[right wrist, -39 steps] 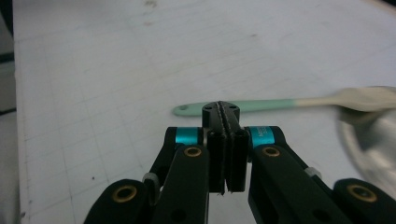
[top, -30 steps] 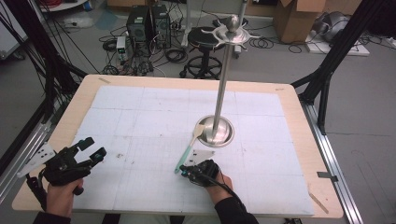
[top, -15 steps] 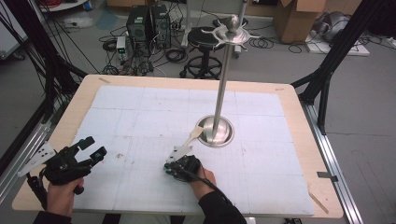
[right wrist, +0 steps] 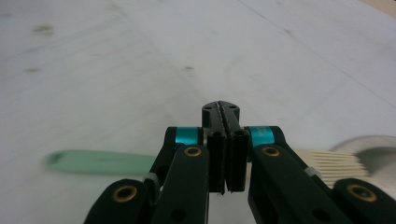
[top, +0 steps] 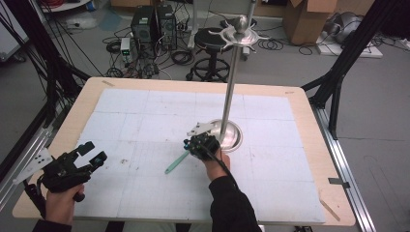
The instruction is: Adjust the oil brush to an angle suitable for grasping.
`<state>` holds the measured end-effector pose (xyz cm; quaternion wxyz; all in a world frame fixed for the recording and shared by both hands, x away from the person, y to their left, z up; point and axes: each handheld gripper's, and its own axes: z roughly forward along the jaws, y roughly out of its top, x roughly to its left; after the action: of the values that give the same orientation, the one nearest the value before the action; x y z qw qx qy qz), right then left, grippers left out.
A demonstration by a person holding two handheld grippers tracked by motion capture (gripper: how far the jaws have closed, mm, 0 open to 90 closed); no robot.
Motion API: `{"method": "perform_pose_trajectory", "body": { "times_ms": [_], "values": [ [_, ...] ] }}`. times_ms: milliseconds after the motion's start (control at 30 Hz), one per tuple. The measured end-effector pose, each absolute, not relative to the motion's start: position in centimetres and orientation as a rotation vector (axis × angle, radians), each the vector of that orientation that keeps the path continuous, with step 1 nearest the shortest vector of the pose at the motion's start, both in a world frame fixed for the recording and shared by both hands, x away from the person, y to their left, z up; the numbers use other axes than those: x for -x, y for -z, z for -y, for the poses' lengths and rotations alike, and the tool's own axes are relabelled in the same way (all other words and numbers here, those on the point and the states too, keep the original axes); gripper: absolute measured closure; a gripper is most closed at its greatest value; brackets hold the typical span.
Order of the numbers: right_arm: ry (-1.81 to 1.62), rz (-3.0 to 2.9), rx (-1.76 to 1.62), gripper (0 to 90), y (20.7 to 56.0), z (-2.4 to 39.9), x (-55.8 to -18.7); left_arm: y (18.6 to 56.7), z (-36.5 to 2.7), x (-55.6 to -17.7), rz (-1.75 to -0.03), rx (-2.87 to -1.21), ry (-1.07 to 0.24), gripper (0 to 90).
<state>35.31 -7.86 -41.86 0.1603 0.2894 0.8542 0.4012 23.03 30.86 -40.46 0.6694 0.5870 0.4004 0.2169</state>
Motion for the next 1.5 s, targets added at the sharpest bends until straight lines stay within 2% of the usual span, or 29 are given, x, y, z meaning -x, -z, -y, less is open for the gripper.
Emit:
{"method": "perform_pose_trajectory", "body": {
  "times_ms": [267, 533, 967, 1500],
  "values": [
    [-1.050, -2.448, -0.954, 89.1, 43.0, 8.4, -39.1, 40.5, -30.9, -23.1, -0.899, -1.323, -0.481, 25.9],
    [-0.928, -2.521, -0.903, 89.1, 43.7, 7.7, -39.4, 40.6, -31.0, -23.0, -0.896, -1.321, -0.473, 25.9],
    [-0.758, -2.600, -0.780, 89.1, 42.8, 10.0, -35.1, 40.5, -31.0, -22.9, -0.899, -1.310, -0.476, 25.8],
    [-0.785, -2.543, -0.872, 89.1, 43.0, 17.0, -28.8, 40.4, -30.7, -22.9, -0.899, -1.314, -0.477, 25.9]
  ]
}}
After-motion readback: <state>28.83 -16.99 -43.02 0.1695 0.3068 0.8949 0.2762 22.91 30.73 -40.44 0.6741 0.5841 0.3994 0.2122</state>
